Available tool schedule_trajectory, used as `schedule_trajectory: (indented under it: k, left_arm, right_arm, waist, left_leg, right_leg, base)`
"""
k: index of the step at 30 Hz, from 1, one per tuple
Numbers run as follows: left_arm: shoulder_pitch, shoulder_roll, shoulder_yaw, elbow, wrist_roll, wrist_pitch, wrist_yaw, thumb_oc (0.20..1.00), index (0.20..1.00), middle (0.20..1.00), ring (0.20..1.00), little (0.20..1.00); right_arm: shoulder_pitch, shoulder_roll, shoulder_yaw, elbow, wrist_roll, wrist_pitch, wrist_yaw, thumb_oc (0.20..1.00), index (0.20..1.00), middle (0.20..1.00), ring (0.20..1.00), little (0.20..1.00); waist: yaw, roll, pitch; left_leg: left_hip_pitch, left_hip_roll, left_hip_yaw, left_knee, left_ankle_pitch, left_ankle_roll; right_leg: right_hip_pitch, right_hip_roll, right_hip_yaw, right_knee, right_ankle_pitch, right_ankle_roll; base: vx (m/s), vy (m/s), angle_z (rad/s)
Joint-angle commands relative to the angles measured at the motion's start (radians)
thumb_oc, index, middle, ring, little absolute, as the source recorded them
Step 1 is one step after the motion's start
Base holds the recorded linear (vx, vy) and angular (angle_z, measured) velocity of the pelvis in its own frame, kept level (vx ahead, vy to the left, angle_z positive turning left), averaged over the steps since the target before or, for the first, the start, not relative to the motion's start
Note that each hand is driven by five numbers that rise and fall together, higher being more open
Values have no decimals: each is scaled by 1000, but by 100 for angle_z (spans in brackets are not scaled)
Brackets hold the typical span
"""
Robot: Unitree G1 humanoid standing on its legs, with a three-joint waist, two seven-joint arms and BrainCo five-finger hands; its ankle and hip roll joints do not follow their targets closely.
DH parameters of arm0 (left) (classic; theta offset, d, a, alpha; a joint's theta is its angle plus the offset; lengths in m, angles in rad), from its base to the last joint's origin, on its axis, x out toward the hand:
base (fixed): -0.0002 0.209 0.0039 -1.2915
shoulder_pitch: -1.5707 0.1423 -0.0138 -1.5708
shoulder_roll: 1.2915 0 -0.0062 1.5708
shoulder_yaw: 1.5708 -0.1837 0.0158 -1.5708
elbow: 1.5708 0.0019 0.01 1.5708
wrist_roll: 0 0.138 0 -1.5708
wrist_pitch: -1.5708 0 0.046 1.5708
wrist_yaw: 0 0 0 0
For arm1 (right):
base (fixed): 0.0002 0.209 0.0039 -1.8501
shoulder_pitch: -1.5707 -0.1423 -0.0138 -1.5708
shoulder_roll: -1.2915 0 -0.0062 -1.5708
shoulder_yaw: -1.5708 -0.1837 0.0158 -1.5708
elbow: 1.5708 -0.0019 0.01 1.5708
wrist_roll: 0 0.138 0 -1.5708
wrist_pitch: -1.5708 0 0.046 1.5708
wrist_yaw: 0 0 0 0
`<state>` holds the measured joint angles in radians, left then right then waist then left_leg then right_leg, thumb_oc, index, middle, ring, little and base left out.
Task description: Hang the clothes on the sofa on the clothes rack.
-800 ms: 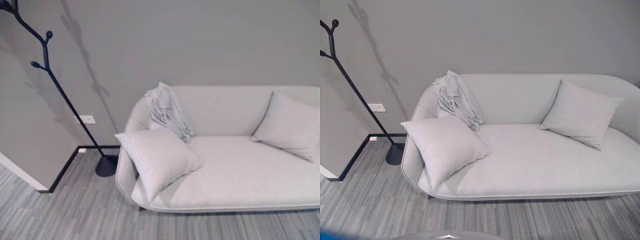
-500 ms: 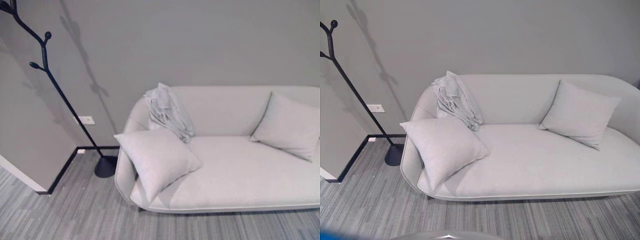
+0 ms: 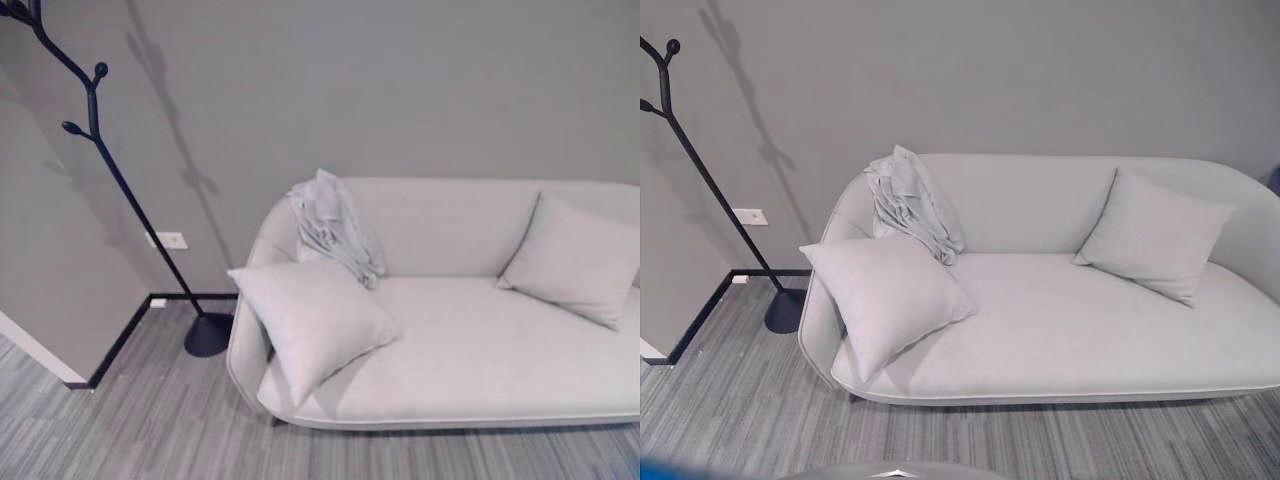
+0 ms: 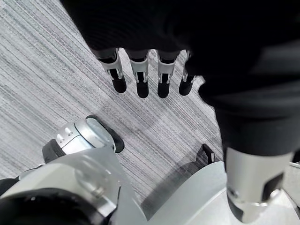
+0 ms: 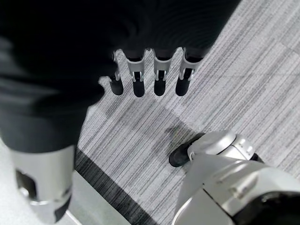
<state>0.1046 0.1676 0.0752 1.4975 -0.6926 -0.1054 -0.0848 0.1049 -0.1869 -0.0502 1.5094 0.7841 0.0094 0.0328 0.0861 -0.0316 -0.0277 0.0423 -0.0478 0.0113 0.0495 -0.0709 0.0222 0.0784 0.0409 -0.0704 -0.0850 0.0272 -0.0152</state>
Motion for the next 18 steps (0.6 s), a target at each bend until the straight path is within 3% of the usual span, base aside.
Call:
schedule_trajectory:
  k: [1, 14, 18]
  left_arm:
    - [-39, -21, 8, 69, 41, -9, -7, 1000, 1000, 1000, 1000, 1000]
    - [-46, -21, -73, 62, 176, -8, -15, 1000, 1000, 1000, 1000, 1000]
    - [-86, -21, -149, 42, 233, -12, -7, 1000, 1000, 1000, 1000, 1000]
  right_arm:
    - [-33, 8, 8, 52, -35, -11, 9, 1000, 1000, 1000, 1000, 1000]
    - [-31, 6, 43, 38, -85, -15, 21, 1000, 1000, 1000, 1000, 1000]
    - [-50, -10, 67, 39, -110, -13, 21, 1000, 1000, 1000, 1000, 1000]
  waist:
    - [2, 28, -30]
    - [-2, 29, -25]
    - [-14, 34, 38]
  left_leg:
    - [-92, 51, -142, -137, 194, -102]
    - [-88, 56, -146, -137, 192, -103]
    - [-170, 51, -157, -67, 203, -120]
  right_leg:
    - [36, -16, 23, -2, -81, 105]
    - [42, -12, 22, -2, -85, 104]
    - [45, -23, 24, -2, -80, 94]
  base:
    - [0, 0, 0]
    - [0, 0, 0]
    - [-69, 26, 2]
